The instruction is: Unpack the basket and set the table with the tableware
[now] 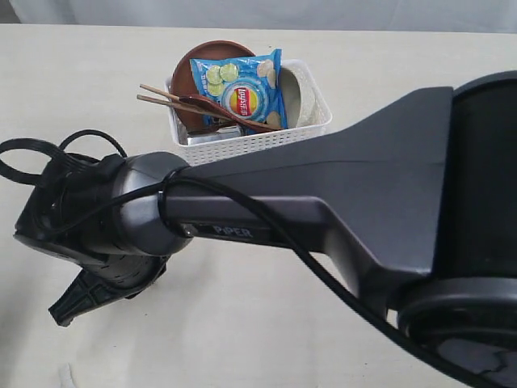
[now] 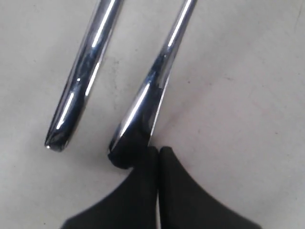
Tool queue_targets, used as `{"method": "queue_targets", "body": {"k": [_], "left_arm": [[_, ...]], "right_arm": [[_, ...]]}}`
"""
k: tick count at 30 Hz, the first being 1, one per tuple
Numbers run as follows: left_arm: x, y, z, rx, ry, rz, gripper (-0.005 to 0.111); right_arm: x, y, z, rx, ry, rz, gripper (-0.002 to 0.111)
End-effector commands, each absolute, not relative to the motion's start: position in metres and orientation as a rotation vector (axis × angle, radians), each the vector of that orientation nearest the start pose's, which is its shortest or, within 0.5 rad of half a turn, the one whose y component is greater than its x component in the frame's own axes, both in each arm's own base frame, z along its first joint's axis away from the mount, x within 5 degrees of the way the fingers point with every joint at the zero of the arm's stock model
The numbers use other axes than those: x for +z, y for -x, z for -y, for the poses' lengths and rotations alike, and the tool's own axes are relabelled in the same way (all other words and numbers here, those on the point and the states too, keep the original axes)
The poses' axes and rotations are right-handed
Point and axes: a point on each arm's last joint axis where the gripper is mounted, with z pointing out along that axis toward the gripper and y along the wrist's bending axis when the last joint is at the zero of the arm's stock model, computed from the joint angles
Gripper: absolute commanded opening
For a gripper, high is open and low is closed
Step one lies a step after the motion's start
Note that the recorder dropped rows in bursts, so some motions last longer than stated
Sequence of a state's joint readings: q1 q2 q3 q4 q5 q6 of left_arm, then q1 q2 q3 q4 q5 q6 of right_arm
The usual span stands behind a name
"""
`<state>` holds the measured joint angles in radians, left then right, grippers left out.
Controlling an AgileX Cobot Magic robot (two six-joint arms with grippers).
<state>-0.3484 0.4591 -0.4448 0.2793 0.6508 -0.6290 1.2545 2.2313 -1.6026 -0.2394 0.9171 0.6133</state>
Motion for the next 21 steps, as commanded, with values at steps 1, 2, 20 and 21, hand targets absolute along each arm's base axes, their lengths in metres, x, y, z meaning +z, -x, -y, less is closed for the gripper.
{"method": "queue_targets", "body": {"k": [1,2,20,21], "left_arm": [[0.278,-0.087,0.017,-0.281,0.149,-2.113,0.0],[0.278,-0.087,0.017,-0.284,0.149,-2.112,0.0],[0.283,-0.091,0.012,-0.249,0.198,-2.041,0.0],[0.283,-0.091,0.012,-0.25,0.197,-2.039,0.0]], "right_arm": [[0.129,-0.149,-0.415,-0.002,1.077,-2.723,-0.001],[0.138,-0.15,-0.417,0.029,1.069,-2.705,-0.001],[0.144,-0.218,-0.449,0.448,1.049,-2.558,-0.001],[0.141,-0.218,-0.45,0.455,1.062,-2.548,-0.001]]}}
